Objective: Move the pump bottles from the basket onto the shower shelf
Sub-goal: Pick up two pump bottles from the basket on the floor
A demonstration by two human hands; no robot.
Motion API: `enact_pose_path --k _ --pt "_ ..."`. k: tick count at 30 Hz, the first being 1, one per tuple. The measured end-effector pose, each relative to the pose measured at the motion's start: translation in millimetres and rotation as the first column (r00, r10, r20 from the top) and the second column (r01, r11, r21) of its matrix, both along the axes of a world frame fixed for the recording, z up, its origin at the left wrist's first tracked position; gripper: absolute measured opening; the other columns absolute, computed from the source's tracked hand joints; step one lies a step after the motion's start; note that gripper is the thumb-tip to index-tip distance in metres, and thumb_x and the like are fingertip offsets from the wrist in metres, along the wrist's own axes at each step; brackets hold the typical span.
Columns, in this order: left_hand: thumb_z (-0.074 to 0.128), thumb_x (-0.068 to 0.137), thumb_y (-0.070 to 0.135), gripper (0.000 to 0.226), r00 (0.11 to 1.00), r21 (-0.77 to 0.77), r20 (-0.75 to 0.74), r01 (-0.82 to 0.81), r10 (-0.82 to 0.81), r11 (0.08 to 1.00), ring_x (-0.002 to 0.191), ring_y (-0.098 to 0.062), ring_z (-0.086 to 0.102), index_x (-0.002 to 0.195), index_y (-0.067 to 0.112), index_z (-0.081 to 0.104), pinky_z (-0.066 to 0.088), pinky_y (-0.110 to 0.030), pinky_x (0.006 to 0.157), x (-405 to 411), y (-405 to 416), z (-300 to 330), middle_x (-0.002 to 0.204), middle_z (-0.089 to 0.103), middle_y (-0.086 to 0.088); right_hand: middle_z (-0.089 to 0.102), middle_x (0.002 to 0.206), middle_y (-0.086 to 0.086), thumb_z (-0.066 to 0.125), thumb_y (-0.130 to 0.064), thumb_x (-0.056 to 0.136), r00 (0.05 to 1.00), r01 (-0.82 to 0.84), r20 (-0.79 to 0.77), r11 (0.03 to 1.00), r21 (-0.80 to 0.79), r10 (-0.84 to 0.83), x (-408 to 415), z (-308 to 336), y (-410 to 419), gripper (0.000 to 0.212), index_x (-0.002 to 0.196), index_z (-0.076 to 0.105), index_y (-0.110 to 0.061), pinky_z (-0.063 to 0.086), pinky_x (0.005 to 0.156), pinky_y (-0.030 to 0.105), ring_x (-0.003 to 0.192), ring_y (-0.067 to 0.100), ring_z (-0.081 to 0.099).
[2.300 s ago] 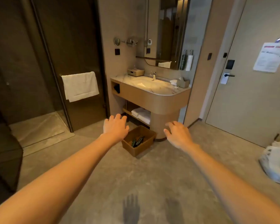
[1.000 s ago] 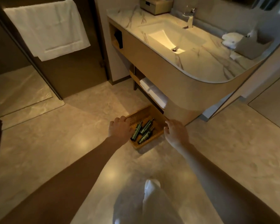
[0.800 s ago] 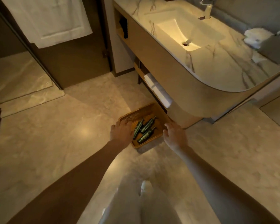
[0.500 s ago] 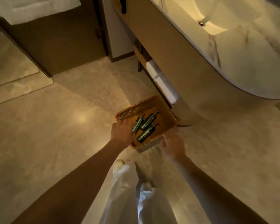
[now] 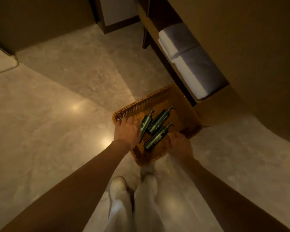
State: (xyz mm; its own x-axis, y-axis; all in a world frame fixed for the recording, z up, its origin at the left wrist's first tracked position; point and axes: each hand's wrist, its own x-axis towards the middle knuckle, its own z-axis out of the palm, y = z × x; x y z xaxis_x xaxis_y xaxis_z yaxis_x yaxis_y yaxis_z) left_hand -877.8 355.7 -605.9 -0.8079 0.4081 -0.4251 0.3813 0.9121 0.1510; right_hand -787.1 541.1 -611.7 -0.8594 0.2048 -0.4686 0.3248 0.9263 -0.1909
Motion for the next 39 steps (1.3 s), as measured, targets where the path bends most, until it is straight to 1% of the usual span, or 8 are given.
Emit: enact_pose_path --k 8,14,21,23,28,33,35,39 --pt "0.047 0.091 0.040 0.051 0.998 0.017 0.043 -0.049 0.048 0.999 0.125 -0.030 0.041 0.136 0.017 0.038 0.035 -0.044 0.101 -25 24 -147 0.136 0.045 -0.009 0.044 0.139 0.009 0.039 -0.030 0.096 0.999 -0.045 0.022 0.997 0.063 0.044 -40 -145 13 0.045 0.138 0.039 -0.014 0.037 0.103 0.040 0.130 0.025 0.040" --pt "0.050 0.090 0.036 0.058 0.961 0.075 0.218 -0.189 0.169 0.979 0.128 -0.031 0.037 0.142 0.019 0.030 0.032 -0.046 0.105 -37 52 -262 0.139 0.040 -0.008 0.042 0.139 0.009 0.038 -0.033 0.097 0.999 -0.013 0.053 0.998 0.067 0.010 -64 -251 30 0.046 0.140 0.035 -0.016 0.036 0.105 0.044 0.128 0.028 0.040" --pt "0.059 0.089 0.024 0.075 0.893 0.014 0.343 -0.314 0.290 0.949 0.124 -0.032 0.045 0.149 0.016 0.014 0.041 -0.045 0.100 -42 80 -354 0.143 0.038 -0.014 0.031 0.149 0.011 0.046 -0.036 0.094 1.000 0.016 -0.004 0.998 0.067 -0.016 -79 -325 42 0.056 0.144 0.026 -0.018 0.030 0.110 0.042 0.138 0.028 0.030" --pt "0.063 0.087 0.024 0.076 0.863 0.013 0.378 -0.367 0.335 0.930 0.119 -0.033 0.050 0.147 0.015 0.016 0.045 -0.044 0.095 -42 84 -367 0.137 0.043 -0.015 0.028 0.151 0.011 0.046 -0.034 0.095 0.998 0.048 -0.030 0.998 0.029 -0.047 -78 -332 43 0.058 0.145 0.025 -0.017 0.031 0.112 0.041 0.139 0.027 0.028" --pt "0.072 0.079 0.027 0.060 0.812 0.108 0.380 -0.513 0.442 0.851 0.096 -0.028 0.063 0.127 0.011 0.039 0.051 -0.032 0.070 -44 85 -374 0.116 0.057 -0.013 0.030 0.150 0.012 0.048 -0.031 0.094 0.989 0.120 -0.086 0.992 -0.043 -0.123 -79 -337 46 0.059 0.145 0.025 -0.011 0.033 0.110 0.040 0.138 0.027 0.029" --pt "0.075 0.076 0.021 0.062 0.739 0.236 0.430 -0.646 0.518 0.726 0.101 -0.032 0.061 0.126 0.010 0.040 0.055 -0.044 0.083 -46 77 -356 0.121 0.056 -0.016 0.029 0.150 0.015 0.055 -0.045 0.089 0.956 0.280 -0.067 0.956 -0.093 -0.286 -93 -334 45 0.077 0.146 0.020 -0.007 0.037 0.105 0.041 0.137 0.030 0.031" --pt "0.075 0.076 0.022 0.066 0.753 0.312 0.418 -0.645 0.509 0.698 0.103 -0.031 0.061 0.130 0.012 0.038 0.054 -0.042 0.083 -48 73 -342 0.123 0.056 -0.015 0.028 0.150 0.016 0.058 -0.047 0.086 0.920 0.381 -0.040 0.914 -0.138 -0.389 -103 -328 42 0.085 0.147 0.016 -0.006 0.039 0.106 0.043 0.136 0.031 0.032" --pt "0.078 0.073 0.023 0.074 0.830 0.441 0.327 -0.557 0.452 0.703 0.105 -0.027 0.058 0.134 0.014 0.039 0.047 -0.033 0.077 -52 65 -327 0.123 0.057 -0.012 0.020 0.155 0.018 0.061 -0.049 0.084 0.805 0.587 0.039 0.784 -0.202 -0.592 -133 -336 33 0.097 0.150 0.004 -0.006 0.029 0.113 0.046 0.140 0.032 0.026"
